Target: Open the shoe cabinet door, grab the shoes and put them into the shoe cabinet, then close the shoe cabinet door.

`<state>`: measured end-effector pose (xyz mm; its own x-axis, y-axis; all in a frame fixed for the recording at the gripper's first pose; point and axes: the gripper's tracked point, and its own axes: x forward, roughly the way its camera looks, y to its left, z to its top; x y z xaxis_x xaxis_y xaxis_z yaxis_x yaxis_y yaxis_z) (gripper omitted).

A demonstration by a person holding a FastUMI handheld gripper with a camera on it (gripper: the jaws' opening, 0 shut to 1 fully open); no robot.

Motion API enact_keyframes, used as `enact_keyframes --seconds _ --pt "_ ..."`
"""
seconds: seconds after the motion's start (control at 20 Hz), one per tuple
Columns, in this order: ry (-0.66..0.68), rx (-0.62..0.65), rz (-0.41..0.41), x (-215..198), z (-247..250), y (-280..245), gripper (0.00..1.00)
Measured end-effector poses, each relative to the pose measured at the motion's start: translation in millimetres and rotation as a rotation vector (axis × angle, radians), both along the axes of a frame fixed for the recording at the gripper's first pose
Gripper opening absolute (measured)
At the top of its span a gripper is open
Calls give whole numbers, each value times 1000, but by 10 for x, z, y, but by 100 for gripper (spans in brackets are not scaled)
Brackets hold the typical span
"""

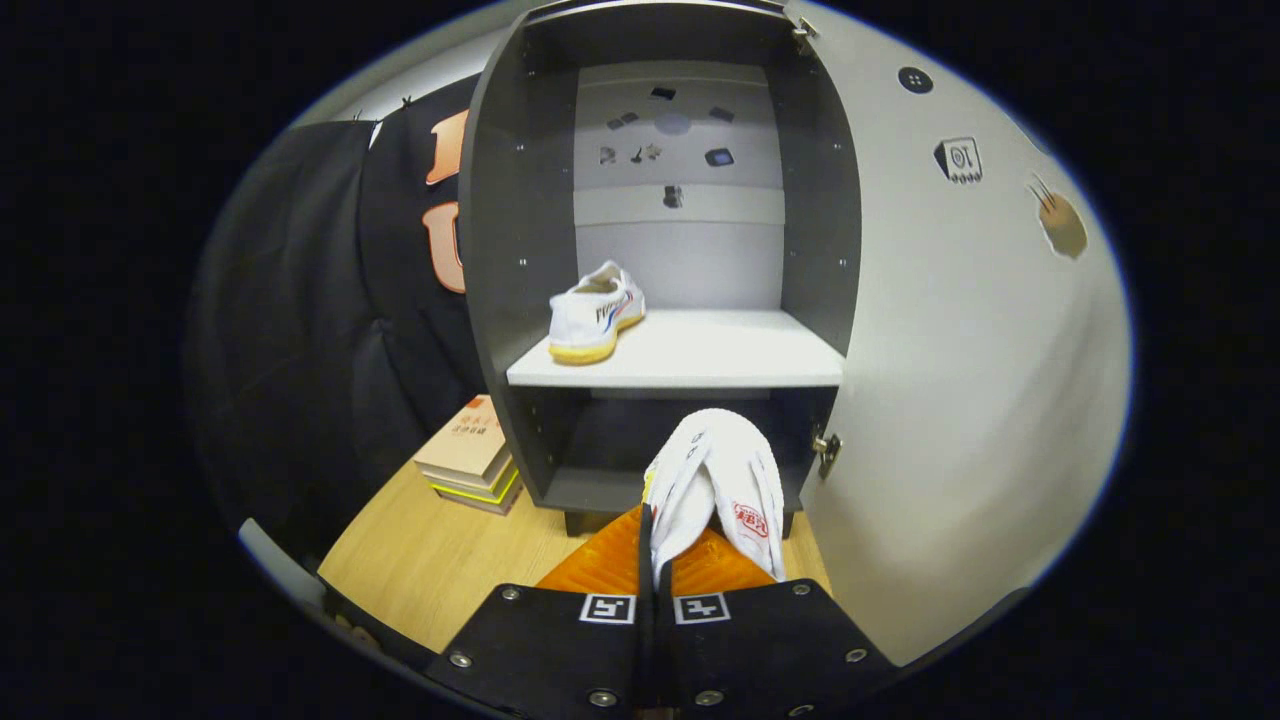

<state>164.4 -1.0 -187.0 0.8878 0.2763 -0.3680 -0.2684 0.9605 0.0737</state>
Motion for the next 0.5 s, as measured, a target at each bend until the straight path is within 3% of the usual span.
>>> enact_keyframes --seconds 0.25,0.5 --pt "-126 -22 14 678 706 -11 0" --pt "-141 -22 18 1516 897 15 0"
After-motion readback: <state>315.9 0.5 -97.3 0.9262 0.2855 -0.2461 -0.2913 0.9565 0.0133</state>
